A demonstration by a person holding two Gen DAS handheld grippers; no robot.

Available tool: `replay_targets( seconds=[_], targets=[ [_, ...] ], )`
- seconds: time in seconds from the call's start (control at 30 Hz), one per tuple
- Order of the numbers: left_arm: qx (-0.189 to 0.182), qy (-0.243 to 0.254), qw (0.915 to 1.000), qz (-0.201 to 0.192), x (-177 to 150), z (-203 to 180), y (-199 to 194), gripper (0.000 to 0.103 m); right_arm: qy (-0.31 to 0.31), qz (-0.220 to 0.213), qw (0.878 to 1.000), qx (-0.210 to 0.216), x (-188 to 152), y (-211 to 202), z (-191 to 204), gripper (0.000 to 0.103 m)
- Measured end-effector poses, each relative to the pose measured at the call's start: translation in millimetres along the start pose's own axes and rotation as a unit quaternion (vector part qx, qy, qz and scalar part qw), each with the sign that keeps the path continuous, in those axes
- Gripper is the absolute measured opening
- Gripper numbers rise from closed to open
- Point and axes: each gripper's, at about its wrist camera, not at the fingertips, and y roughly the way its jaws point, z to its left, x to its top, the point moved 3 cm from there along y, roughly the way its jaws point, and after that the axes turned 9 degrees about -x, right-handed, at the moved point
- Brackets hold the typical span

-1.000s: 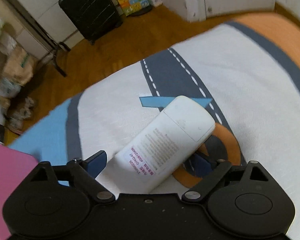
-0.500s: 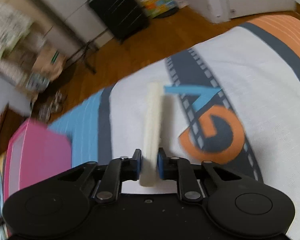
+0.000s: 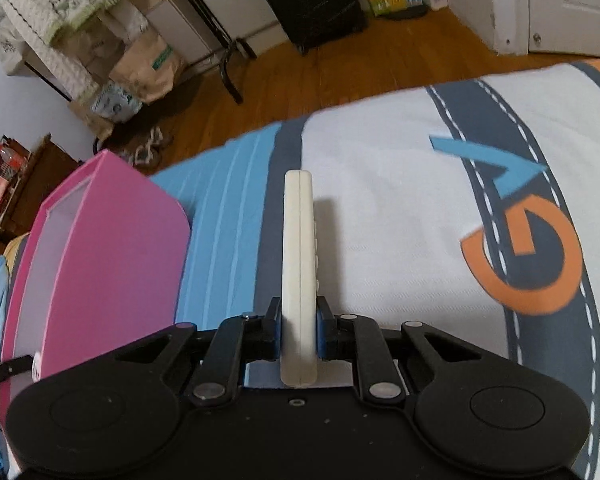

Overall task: Organize rigid objects
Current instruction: 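Carry the white power bank into the pink box and release it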

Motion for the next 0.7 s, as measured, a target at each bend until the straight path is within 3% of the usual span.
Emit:
replay_targets(
  seconds=[0.23,0.33,0.47,0.6,0.7],
  targets=[
    [0.0,-0.002,1.0,0.001,0.3,-0.1,-0.1,0.006,-0.012,-0.025,0.999,0.03,-10.2,-36.5,32.5,0.019],
    [-0.001,-0.003,1.0,0.0,0.5,0.2,-0.5,0.006,-0.022,-0.05,0.993,0.1,-17.8,-64.1,48.5,0.019],
    [-0.005,-0.005,1.0,-0.003,0.3,1.9,-2.8,0.006,-0.056,-0.068,0.984,0.154,-22.4,-96.5,84.5,0.019],
    [-0.008,-0.006,0.9999,-0.005,-0.5,3.1,-5.0,0.006,-0.142,-0.081,0.973,0.16,-23.9,-115.3,133.9,0.019],
    [-0.009,-0.006,0.9999,-0.006,-0.9,3.9,-5.0,0.006,-0.217,-0.081,0.965,0.126,-29.2,-111.8,170.4,0.019]
  ],
)
